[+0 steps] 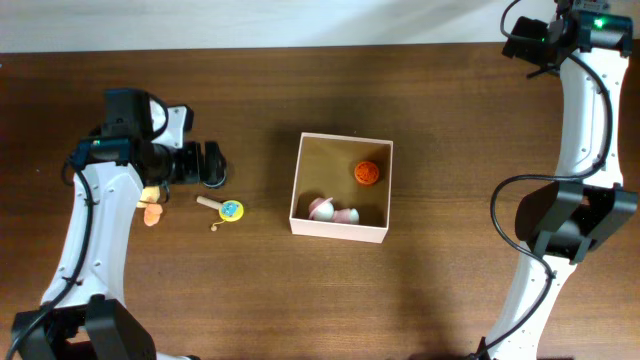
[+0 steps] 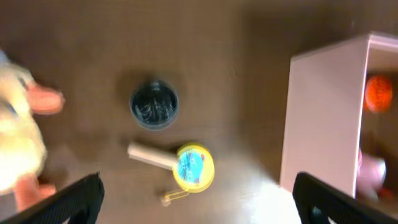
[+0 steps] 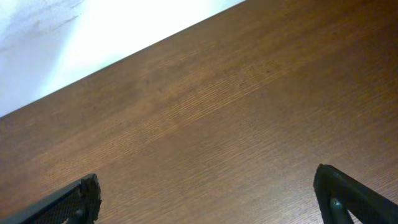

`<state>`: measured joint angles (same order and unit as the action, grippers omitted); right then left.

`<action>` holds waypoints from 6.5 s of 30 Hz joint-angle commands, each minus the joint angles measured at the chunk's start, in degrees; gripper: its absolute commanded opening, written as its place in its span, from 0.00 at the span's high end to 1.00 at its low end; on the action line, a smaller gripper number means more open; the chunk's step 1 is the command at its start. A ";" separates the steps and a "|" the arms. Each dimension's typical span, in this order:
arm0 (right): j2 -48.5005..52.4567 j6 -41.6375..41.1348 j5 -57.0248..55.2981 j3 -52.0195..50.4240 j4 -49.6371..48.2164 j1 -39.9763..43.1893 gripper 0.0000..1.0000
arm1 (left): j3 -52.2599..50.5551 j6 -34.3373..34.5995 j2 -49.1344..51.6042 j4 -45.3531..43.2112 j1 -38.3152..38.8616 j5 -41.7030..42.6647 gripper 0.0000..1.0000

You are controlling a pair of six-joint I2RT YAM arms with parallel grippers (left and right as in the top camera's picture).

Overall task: Pack container
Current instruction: 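Move left gripper over the black round lid and lower, then close left gripper on the black round lid and lift, then carry the black lid over the box with left gripper, then lower black lid into the box and open left gripper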

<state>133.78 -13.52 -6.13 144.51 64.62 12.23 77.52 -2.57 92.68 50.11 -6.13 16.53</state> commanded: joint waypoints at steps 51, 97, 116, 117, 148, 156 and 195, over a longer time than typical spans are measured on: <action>-0.87 -0.50 -0.11 -0.15 -0.13 -0.20 0.01 | 1.40 -3.50 24.41 -10.45 4.11 -12.11 0.25; -0.87 -0.50 -0.11 -0.15 -0.13 -0.20 0.01 | 45.53 -3.52 25.38 19.08 8.50 -12.09 0.70; -0.87 -0.50 -0.11 -0.15 -0.13 -0.20 0.01 | 49.81 -3.54 28.89 26.03 33.99 -14.03 0.72; -0.87 -0.50 -0.11 -0.15 -0.13 -0.20 0.01 | 49.81 -3.56 29.97 26.53 34.80 -14.05 0.74; -0.87 -0.50 -0.11 -0.15 -0.13 -0.20 0.01 | 49.77 -3.54 43.23 18.51 36.89 -11.26 0.76; -0.87 -0.50 -0.11 -0.15 -0.15 -0.20 0.01 | 49.77 -3.54 45.24 18.88 37.99 -8.83 0.77; -0.87 -0.50 -0.11 -0.15 -0.15 -0.20 0.01 | 49.27 -3.54 50.07 17.35 39.74 -16.22 0.82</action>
<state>133.78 -13.50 -6.13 144.51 64.62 12.23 126.87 -5.78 141.58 67.61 33.80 1.63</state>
